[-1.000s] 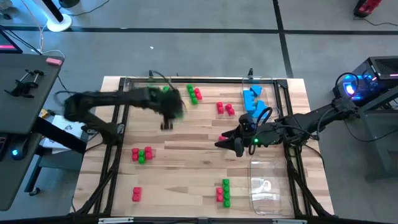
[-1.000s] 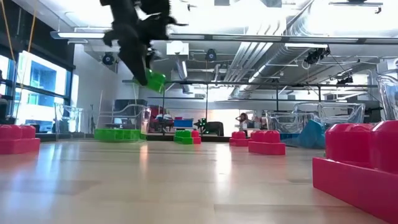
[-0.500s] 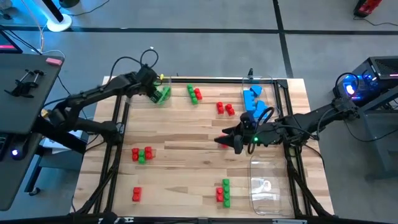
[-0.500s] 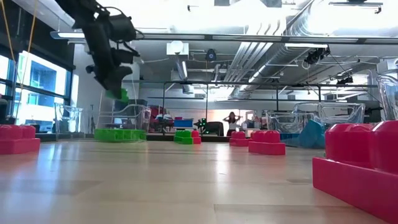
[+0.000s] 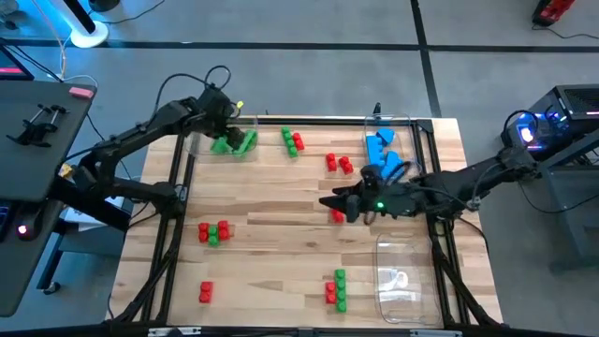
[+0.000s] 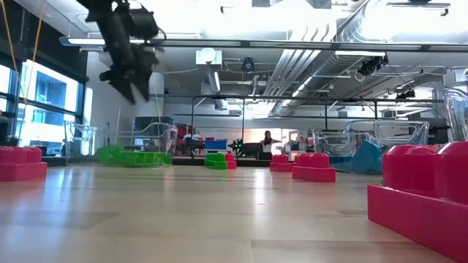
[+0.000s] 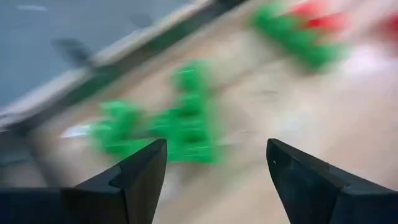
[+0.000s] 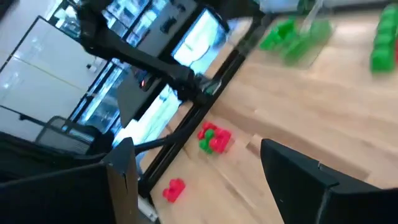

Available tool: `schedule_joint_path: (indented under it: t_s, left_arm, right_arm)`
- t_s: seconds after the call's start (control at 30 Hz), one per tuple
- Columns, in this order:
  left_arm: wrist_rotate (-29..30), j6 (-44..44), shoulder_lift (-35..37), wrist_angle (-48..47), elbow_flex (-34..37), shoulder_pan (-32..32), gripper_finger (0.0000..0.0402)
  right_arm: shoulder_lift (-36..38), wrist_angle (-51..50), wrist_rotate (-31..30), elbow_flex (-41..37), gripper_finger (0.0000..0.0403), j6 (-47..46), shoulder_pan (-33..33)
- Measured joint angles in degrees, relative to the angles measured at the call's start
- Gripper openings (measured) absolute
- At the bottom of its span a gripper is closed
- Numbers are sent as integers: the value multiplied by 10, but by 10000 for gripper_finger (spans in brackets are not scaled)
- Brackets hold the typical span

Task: Sort blocks
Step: Put the green game piece into the top left transparent bin

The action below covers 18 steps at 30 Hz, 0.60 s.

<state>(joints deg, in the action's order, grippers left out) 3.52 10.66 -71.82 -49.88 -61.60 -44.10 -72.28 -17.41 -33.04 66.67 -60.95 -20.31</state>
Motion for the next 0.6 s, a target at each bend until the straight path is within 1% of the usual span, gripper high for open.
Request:
schedule_joint_path:
  t_s: [0.03, 0.07, 0.13, 0.2, 0.27, 0.3, 0.33, 0.4, 0.47, 0.6]
  left_arm:
    - [-41, 15, 10, 11, -2, 8, 262]
    - [-78, 31, 22, 28, -2, 17, 263]
    - [-125, 63, 48, 67, -2, 44, 262]
    - [-145, 93, 78, 101, -2, 77, 260]
    - [-150, 114, 111, 134, -2, 117, 258]
    - [-150, 122, 125, 147, -2, 139, 258]
    - [-150, 130, 138, 159, -2, 161, 257]
    - [-150, 145, 162, 182, -2, 202, 257]
    - [-144, 158, 180, 195, -2, 238, 257]
    - [-72, 178, 199, 205, -2, 299, 257]
  right_arm:
    - [-8, 7, 27, 0, 226, -7, 12]
    - [-18, 21, 67, 0, 226, -7, 25]
    - [-46, 59, 153, 0, 226, 5, 47]
    - [-79, 95, 249, 0, 226, 1, 58]
    - [-110, 104, 353, 0, 226, -30, 56]
    - [-123, 99, 395, 0, 226, -52, 49]
    - [-135, 91, 424, 0, 226, -73, 38]
    - [-153, 61, 454, 0, 226, -112, 5]
    - [-167, 27, 457, 0, 226, -149, -31]
    - [-200, -35, 452, 0, 215, -221, -85]
